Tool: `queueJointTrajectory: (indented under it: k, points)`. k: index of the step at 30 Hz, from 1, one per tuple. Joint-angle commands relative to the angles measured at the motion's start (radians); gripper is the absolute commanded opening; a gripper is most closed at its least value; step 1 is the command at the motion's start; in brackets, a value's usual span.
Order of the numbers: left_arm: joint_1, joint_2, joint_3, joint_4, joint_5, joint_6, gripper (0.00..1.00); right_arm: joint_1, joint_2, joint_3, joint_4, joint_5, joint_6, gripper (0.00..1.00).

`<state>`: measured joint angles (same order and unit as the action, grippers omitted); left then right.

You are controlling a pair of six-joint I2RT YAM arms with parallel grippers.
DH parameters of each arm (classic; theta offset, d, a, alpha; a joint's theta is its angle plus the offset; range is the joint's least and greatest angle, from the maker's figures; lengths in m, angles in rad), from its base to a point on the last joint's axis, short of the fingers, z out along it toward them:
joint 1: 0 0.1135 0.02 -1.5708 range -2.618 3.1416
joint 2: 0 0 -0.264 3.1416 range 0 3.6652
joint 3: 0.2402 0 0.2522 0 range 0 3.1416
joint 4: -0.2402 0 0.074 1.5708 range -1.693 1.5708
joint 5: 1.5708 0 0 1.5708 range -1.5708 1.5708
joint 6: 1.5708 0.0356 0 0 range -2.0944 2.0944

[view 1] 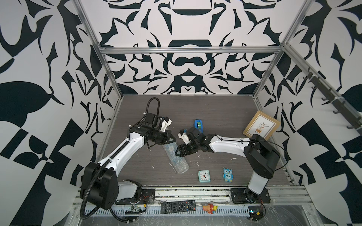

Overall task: Wrap wine bottles in bubble wrap
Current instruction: Stick the tape on the bubble wrap.

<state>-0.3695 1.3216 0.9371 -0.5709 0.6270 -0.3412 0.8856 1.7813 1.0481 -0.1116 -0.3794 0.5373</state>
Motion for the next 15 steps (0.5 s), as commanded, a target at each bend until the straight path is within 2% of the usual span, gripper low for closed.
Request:
queueJointTrajectory:
  k: [1, 7, 15]
  points:
    - [0.025, -0.005, -0.031, 0.016, 0.043, -0.027, 0.0, 0.009, -0.001, 0.013, -0.02, 0.013, -0.025, 0.75]
    - [0.112, -0.022, -0.11, 0.023, 0.08, -0.031, 0.0, 0.011, 0.0, 0.016, -0.03, 0.03, -0.035, 0.75]
    - [0.139, -0.009, -0.139, 0.042, 0.131, -0.044, 0.0, 0.01, 0.007, 0.023, -0.033, 0.032, -0.043, 0.75]
